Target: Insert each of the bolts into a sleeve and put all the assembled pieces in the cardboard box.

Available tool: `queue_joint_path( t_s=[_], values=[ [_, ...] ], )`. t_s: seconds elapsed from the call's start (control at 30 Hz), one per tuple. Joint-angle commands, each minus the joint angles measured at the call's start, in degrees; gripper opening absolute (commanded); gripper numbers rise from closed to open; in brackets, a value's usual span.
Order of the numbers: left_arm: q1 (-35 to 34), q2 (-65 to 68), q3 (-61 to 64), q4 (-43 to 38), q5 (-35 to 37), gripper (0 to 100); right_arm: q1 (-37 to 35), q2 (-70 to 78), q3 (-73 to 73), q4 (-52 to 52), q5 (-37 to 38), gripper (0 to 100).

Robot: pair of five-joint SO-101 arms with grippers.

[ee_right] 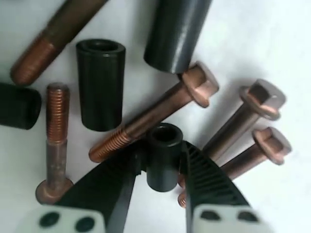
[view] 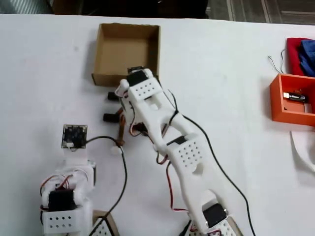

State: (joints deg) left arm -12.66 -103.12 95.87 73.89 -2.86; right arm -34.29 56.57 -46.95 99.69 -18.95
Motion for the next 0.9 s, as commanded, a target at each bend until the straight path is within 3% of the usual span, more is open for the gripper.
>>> queue_joint_path(
  t_s=[0.0,0.1,0.5,0.67,0.87],
  values=[
    [0.26,-1.32,1.1,-0.18,0.44,3,0.75,0.92,0.26,1.01,0.18,5.4],
    [0.26,-1.32,1.1,-0.18,0.44,3,0.57,1.01,0.09,0.92,0.97,2.4],
    [0.26,-1.32,1.1,-0.18,0.44,3,2.07,-2.33,-3.34,1.1,17.05,2.3],
    [0.26,-1.32,1.1,-0.18,0.44,3,4.18,-12.79,-4.66,1.27,17.58,2.3],
    [0.26,-1.32,1.1,-0.18,0.44,3,7.08,-32.48,5.01,1.1,20.66,2.3]
  ],
)
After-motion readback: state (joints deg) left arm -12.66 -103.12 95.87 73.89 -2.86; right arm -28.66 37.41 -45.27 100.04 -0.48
